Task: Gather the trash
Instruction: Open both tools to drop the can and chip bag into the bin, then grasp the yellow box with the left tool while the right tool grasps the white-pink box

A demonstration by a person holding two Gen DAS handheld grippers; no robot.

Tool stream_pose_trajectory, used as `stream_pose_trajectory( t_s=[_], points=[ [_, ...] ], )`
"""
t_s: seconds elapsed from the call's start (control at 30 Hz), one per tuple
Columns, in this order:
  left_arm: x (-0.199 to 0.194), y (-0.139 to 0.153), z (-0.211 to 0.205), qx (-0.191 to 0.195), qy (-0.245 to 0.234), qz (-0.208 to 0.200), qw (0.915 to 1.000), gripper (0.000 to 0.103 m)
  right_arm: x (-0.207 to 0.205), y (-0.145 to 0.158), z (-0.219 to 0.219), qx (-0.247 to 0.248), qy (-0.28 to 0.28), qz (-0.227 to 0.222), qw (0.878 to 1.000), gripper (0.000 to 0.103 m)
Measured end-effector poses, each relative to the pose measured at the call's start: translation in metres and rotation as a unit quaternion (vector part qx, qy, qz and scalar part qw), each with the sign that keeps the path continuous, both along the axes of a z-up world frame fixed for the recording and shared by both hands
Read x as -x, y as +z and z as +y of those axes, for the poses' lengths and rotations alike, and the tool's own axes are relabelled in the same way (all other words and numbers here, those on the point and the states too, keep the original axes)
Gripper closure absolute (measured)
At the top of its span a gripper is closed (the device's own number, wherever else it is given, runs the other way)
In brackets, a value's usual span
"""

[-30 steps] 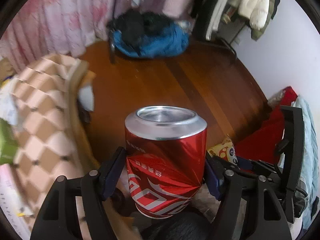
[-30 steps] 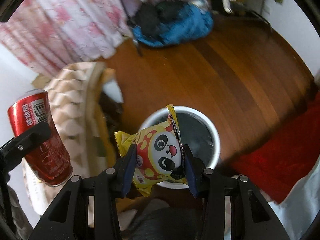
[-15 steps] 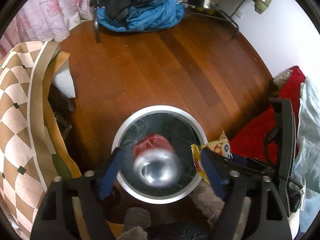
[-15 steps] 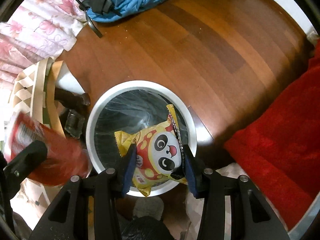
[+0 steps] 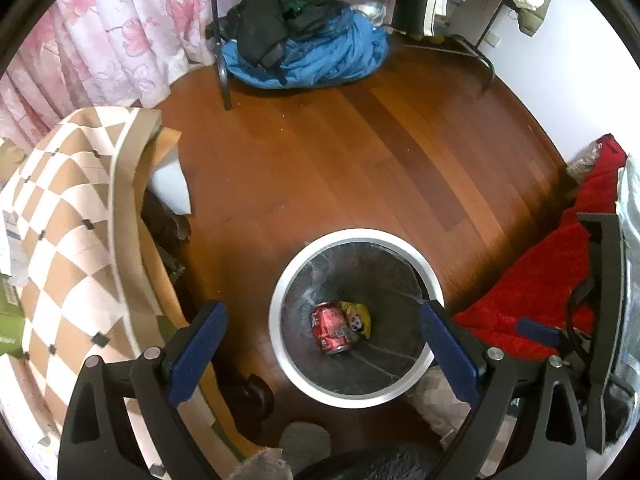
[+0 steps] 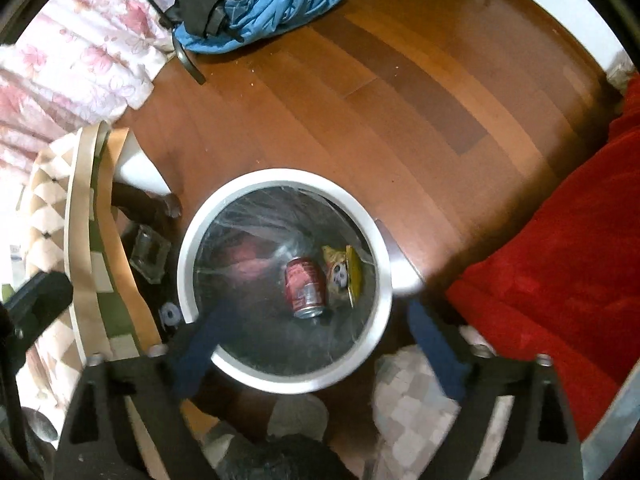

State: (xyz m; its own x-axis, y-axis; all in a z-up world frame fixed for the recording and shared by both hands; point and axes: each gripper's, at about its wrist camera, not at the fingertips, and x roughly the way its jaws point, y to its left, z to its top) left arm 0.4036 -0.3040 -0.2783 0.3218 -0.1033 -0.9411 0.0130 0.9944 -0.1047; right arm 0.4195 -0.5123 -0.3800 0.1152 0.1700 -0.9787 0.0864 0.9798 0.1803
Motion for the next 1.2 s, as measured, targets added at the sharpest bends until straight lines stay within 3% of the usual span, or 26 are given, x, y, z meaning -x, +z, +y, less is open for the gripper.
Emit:
stream_pose_trajectory(
  t_s=[0.23,0.63,0.8,0.93,1.07,1.2],
  points=[
    [0.017,0.033,0.008,-0.007,0.002,-0.023,0.9997,0.005,0.020,0.046,0.012,0.065,0.022,-0.007,0.998,0.001],
    [0.054,0.106,0.042,-0.006,0.014,-0.080,0.9966,0.005,0.057,0.129,0.027,0.059,0.027,-0.046,0.997,0.000],
    [0.079,0.145,0.079,-0.016,0.043,-0.116,0.9922,0.005,0.069,0.179,0.041,0.040,0.023,-0.091,0.995,0.000],
    [0.109,0.165,0.132,-0.027,0.089,-0.135,0.9864,0.005,0.082,0.220,0.071,0.015,0.038,-0.130,0.991,0.000],
    [0.145,0.159,0.193,-0.051,0.147,-0.130,0.9793,0.005,0.096,0.240,0.119,-0.012,0.074,-0.149,0.986,0.000],
    [0.183,0.131,0.256,-0.084,0.211,-0.098,0.9688,0.005,0.111,0.233,0.190,-0.045,0.132,-0.138,0.981,0.000]
  ],
)
